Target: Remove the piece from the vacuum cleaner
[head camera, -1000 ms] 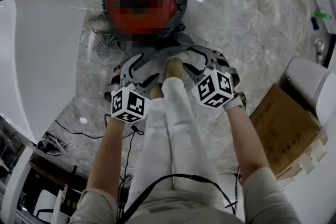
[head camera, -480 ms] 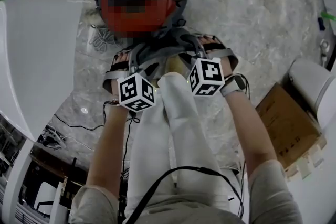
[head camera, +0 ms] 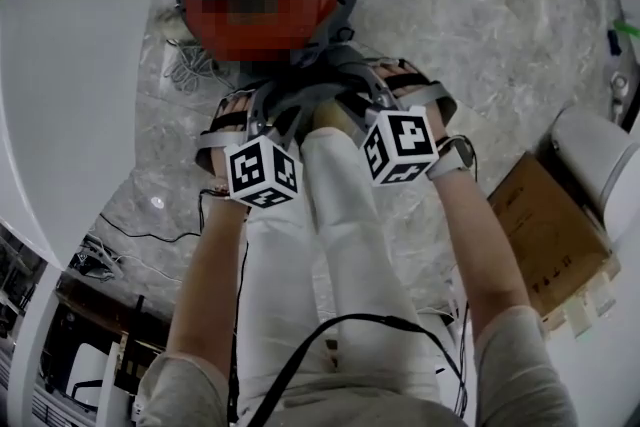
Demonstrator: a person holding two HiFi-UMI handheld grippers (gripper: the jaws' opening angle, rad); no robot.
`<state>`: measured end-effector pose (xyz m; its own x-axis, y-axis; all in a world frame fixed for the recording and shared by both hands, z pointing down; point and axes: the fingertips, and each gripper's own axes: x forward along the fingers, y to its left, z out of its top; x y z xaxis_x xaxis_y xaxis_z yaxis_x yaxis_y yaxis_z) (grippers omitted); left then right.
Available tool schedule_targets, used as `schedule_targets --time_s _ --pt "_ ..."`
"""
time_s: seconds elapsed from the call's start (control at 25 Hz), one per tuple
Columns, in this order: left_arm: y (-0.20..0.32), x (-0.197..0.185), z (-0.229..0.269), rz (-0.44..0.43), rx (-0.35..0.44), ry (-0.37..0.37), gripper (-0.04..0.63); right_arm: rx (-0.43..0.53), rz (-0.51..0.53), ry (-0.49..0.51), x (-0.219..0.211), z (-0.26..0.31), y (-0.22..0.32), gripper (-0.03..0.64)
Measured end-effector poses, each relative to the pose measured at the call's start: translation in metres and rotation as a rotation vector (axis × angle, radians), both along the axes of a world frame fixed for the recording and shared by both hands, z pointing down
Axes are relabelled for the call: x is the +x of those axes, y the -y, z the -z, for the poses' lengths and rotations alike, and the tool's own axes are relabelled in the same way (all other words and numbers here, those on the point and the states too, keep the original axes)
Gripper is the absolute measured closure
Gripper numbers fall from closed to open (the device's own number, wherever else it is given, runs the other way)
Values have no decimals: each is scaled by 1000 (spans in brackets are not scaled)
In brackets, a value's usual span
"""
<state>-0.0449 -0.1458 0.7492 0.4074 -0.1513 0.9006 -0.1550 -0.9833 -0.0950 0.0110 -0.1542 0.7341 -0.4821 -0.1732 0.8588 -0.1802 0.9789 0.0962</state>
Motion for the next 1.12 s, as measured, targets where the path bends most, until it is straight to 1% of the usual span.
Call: schedule_targets --time_s 0.08,0.16,0.28,0.32,0.4,0.56,0.64,0.68,0.76,0.84,0.96,1.04,1.12 --pt "2 -1 1 15 3 -8 405 2 -16 1 0 0 -2 462" --pt "3 -2 2 5 -8 -11 454 -6 -39 -6 1 0 -5 479" --pt "-2 -5 2 -24 -42 7 506 -5 -32 -31 -1 -1 -12 547" --pt "-3 -5 3 -26 -52 13 517 -8 -47 -28 -1 -2 -13 549" --pt "-3 -5 7 -21 -71 19 536 -41 -108 4 0 -2 -13 552" --pt "-2 -4 14 -30 -89 16 552 -149 -229 94 1 -6 -13 557" --pt "-1 -5 17 -15 -99 5 553 -168 -245 108 0 -4 -12 562" --pt "0 -6 16 7 -110 -3 554 -160 -231 89 0 -2 -12 568" --pt "1 -9 12 63 -145 -21 554 -129 -179 22 -1 3 -13 575" --pt "-1 -13 3 100 -179 -19 558 -106 -135 -44 -3 7 -13 580" --pt "-6 -16 -8 117 -211 5 560 -66 -65 -136 -8 13 -16 581" --pt "-8 -16 -13 136 -242 6 560 -30 -10 -193 -10 14 -16 581" --pt "-8 -16 -15 146 -267 7 560 -22 3 -212 -10 14 -16 581"
